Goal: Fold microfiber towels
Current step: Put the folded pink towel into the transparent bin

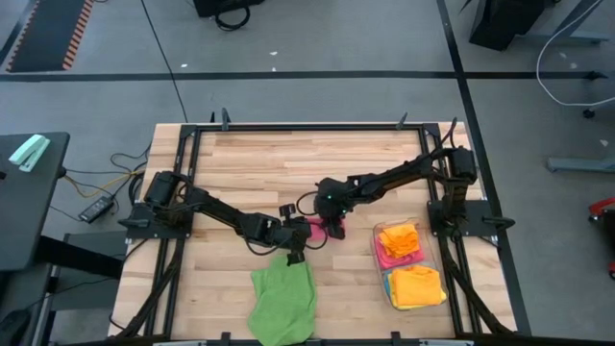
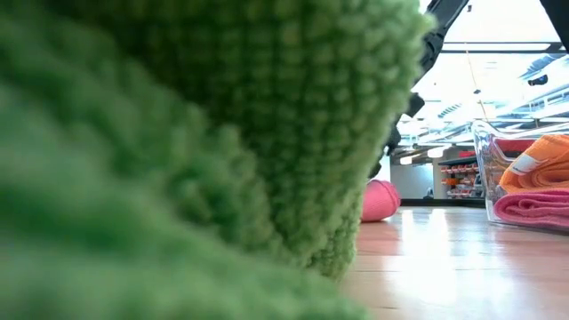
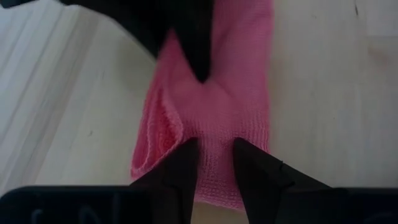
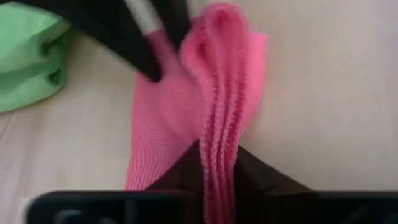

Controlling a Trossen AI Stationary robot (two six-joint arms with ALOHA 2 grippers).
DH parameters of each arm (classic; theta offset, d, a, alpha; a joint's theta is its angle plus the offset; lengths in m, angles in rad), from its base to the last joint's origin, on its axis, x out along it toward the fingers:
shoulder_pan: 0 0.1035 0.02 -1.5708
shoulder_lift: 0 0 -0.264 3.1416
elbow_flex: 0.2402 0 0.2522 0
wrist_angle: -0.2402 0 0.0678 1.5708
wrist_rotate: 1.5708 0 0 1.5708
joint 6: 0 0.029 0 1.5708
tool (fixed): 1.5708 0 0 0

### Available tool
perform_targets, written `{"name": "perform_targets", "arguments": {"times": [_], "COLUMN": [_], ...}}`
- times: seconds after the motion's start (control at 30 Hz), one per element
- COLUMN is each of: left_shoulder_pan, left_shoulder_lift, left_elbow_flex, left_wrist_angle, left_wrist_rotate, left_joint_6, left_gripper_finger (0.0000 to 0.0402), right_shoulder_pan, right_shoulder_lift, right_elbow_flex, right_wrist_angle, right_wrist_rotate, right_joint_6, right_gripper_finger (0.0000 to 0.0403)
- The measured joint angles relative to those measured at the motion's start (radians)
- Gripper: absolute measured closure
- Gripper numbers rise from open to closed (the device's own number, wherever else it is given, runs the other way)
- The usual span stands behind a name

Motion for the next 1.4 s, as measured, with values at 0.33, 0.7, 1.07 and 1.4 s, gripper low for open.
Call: {"name": "perform_targets", "arguments": {"times": [0.33, 0.7, 1.07, 1.4], "left_shoulder_pan": [-0.006, -0.059, -0.047, -0.035], "left_shoulder_lift": [0.0, -0.122, -0.126, -0.126], "left_elbow_flex": [0.0, 0.0, 0.0, 0.0], "left_wrist_angle": [0.006, -0.046, -0.047, -0.046], "left_wrist_rotate": [-0.006, -0.006, -0.007, -0.006], "left_joint_6": [0.03, 0.102, 0.148, 0.173], "left_gripper_finger": [0.0295, 0.0308, 0.0328, 0.0332], "right_shoulder_pan": [-0.031, -0.103, -0.154, -0.049], "right_shoulder_lift": [-0.044, -0.235, -0.497, -0.715], "right_elbow_flex": [-0.004, -0.003, -0.002, -0.001], "right_wrist_angle": [-0.047, -0.286, -0.479, -0.714], "right_wrist_rotate": [-0.04, -0.048, -0.148, -0.32], "right_joint_6": [-0.067, -0.159, -0.104, -0.087], "right_gripper_finger": [0.039, 0.039, 0.039, 0.0386]}}
